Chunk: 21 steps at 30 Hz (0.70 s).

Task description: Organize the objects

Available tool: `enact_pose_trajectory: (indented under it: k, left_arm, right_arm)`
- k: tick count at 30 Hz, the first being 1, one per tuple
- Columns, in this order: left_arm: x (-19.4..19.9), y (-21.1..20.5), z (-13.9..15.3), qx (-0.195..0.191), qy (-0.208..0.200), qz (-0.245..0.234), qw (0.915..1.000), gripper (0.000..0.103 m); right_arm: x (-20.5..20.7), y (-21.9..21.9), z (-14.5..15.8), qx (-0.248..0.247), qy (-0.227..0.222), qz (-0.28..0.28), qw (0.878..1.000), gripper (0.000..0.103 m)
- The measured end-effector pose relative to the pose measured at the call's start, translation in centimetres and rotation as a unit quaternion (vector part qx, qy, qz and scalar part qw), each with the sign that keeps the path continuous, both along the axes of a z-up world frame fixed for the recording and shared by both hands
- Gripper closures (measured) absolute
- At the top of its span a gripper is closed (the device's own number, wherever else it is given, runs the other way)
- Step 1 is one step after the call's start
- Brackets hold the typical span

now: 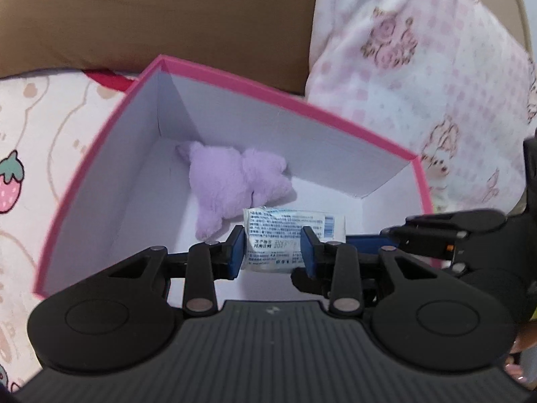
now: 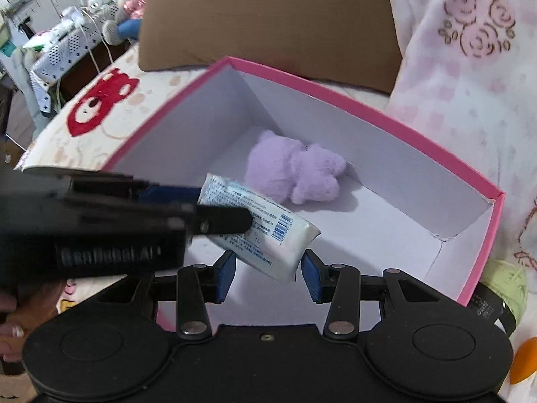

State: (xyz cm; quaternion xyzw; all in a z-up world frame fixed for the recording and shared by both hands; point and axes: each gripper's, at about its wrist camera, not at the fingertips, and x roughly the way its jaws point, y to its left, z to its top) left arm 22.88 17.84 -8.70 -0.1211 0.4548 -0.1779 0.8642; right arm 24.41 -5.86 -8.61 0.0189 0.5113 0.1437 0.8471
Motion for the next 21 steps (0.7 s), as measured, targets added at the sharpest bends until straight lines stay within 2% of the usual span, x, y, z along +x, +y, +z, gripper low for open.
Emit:
enact_pose_trajectory:
  k: [6,10,14,17,21]
  left_arm:
    - [1.0,0.0,-2.0,-0.011,0.011,0.002,0.9999,0.071]
    - [1.4,0.6,-2.6,-0.02,0.018,-0.006,0.9996,0.073]
    - [1.5,0.3,-3.2,-0.003,0.018,-0.004,0.9998,0.073]
    - [1.7,0.5,-3.7,-0.006,0.03,0.0,0.9995,0.075]
    - [1.7,0.5,-3.9,0.009,0.038,0.005,0.9992,0.081]
  right_arm:
    - [1.2,-0.2,-1.7,-0.007,0.024,-0.003,1.0,0.055]
    - [1.6,-0.5,-2.7,0.007,0.038,-0.009,0.999,0.055]
    - [2.2,-0.2,-3.5,0.003,0.044,-0.007,0.999,0.056]
    - [2.8,0.1,-3.9,-0.006,0.064,-0.003,0.998,0.056]
    - [3.2,0.3,-4.4,-0.017,0.078,0.0,0.997,0.056]
